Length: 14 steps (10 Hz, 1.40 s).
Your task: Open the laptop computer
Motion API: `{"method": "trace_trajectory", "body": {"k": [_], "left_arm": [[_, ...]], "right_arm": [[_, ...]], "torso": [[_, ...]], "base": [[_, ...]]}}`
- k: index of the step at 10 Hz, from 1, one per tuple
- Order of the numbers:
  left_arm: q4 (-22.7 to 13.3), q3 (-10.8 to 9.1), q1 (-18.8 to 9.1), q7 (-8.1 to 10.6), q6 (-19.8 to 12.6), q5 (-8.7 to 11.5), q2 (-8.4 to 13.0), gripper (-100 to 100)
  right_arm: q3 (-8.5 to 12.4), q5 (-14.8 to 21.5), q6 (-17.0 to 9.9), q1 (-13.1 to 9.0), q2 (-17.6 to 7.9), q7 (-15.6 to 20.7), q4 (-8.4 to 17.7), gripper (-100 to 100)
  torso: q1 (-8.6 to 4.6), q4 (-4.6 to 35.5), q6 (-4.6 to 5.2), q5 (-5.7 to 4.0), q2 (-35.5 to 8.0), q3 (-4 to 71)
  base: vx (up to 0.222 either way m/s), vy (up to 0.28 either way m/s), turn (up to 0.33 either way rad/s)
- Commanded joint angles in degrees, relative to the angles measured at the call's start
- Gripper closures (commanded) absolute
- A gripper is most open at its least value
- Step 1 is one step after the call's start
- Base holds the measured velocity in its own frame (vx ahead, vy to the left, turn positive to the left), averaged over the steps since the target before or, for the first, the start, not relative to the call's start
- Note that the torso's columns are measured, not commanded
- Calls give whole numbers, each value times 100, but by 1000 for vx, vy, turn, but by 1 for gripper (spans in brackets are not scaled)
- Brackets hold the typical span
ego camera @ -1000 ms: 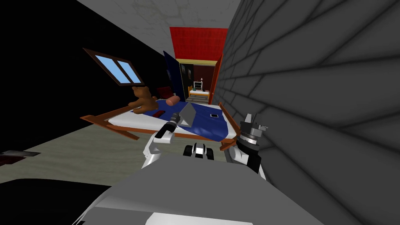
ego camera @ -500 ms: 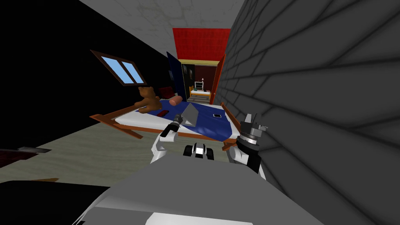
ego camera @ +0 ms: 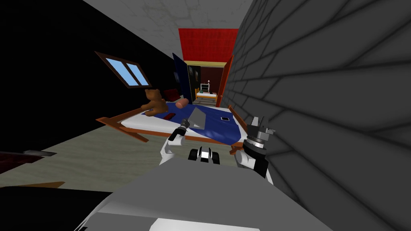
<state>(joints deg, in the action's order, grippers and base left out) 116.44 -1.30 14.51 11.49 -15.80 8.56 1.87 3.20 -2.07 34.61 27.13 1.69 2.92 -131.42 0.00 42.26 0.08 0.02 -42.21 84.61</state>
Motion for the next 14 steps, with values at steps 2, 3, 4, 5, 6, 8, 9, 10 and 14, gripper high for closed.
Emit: {"method": "trace_trajectory", "body": {"k": [2,3,4,5,6,8,9,10,14], "left_arm": [[-117,-44,-52,233,44,208,-51,-100],[-117,-44,-52,233,44,208,-51,-100],[-5,-90,-65,250,-83,192,-64,-100],[108,-135,-79,267,-210,176,-76,-100],[221,-180,-93,284,-336,159,-89,-100],[446,-271,-120,318,-590,126,-114,-100],[559,-316,-134,336,-717,110,-127,-100],[672,-361,-148,353,-844,93,-139,-100],[696,-371,-119,355,-894,84,-148,0]], "right_arm": [[0,0,0,0,0,0,0,0],[0,0,0,0,0,0,0,0],[-1,0,0,0,1,0,0,0],[-1,0,0,0,1,0,0,0],[-1,0,0,0,1,0,0,0],[-1,0,0,0,1,0,0,0],[-1,0,0,0,1,0,0,0],[-1,0,0,0,1,0,0,0],[-1,0,0,0,1,0,0,0]], "torso": [[3,3,-7,-2,1,1],[-15,5,-6,-7,-5,-2],[-25,3,-7,-9,-7,-4],[-21,10,-6,-11,-12,-6],[-13,13,-5,-9,-17,-9],[1,12,-10,-5,-20,-11],[2,11,-10,-4,-19,-11],[-1,11,-9,-5,-17,-10],[-3,9,-8,-5,-12,-7]], "base": [[-12,59,-30],[-6,-8,-41],[-6,-19,-29],[-5,-15,-45],[-4,-9,-55],[-6,-3,-44],[-9,-1,-44],[-8,-1,-43],[-2,-1,-12]]}}
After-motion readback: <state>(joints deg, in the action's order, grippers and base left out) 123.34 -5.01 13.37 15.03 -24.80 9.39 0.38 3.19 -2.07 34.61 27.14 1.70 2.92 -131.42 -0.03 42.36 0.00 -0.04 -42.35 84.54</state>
